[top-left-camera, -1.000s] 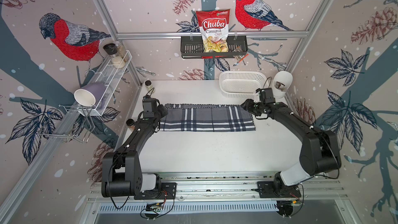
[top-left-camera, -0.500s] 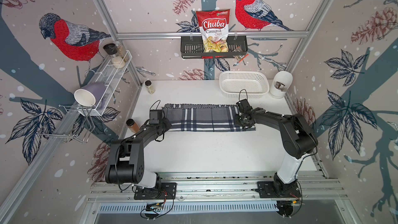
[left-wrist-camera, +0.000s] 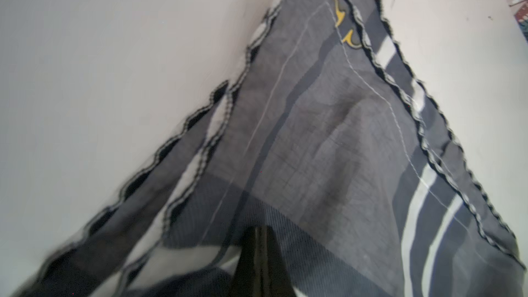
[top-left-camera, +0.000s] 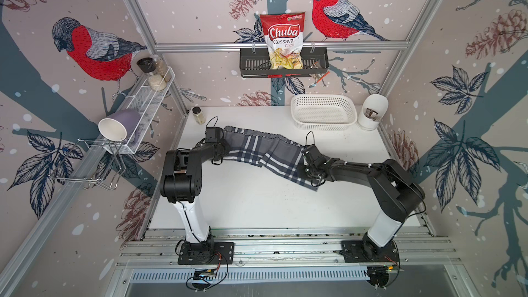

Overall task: Roll up the pillowcase
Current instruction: Adjust the pillowcase at the center of the board.

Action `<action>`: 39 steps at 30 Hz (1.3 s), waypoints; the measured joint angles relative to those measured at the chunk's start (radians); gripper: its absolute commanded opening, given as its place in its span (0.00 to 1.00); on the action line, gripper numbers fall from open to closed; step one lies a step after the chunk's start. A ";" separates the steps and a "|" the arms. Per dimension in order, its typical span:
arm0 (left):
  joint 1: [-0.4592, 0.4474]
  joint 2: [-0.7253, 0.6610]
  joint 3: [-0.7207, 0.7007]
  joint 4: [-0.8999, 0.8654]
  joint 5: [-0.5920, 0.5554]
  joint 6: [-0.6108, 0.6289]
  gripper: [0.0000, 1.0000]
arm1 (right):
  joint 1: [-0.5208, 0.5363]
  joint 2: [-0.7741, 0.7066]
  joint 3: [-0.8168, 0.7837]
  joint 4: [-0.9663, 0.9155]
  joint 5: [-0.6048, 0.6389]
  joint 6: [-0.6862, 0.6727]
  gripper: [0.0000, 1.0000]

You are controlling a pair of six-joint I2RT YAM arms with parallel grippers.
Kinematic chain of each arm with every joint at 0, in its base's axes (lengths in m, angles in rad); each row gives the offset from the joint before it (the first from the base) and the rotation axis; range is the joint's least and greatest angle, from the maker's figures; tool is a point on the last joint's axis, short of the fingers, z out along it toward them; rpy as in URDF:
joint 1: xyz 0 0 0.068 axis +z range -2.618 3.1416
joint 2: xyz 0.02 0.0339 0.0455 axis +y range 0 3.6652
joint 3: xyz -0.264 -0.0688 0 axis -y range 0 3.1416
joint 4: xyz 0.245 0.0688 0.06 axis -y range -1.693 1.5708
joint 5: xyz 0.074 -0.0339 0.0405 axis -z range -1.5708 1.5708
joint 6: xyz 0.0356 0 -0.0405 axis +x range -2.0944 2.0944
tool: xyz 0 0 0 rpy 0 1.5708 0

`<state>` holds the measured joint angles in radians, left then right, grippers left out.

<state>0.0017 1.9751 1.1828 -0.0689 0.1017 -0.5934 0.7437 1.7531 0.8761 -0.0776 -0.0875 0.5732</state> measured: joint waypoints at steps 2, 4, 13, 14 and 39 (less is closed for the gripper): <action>0.000 0.096 0.153 -0.056 -0.014 0.026 0.00 | 0.104 0.015 0.018 0.007 -0.087 0.025 0.13; 0.000 0.176 0.286 -0.104 -0.032 0.051 0.00 | 0.195 0.039 0.053 -0.012 -0.161 0.043 0.21; -0.003 0.319 0.624 -0.228 -0.018 0.161 0.43 | 0.303 0.032 0.207 -0.138 -0.295 0.053 0.61; -0.005 0.289 0.594 -0.221 -0.011 0.166 0.50 | 0.292 -0.002 0.208 -0.136 -0.307 0.045 0.63; -0.048 0.144 0.202 -0.005 0.076 0.130 0.38 | -0.100 0.146 0.306 -0.237 -0.230 -0.110 0.41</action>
<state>-0.0460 2.1189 1.3849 -0.0738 0.1776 -0.4637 0.6441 1.8988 1.1824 -0.3141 -0.3176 0.4633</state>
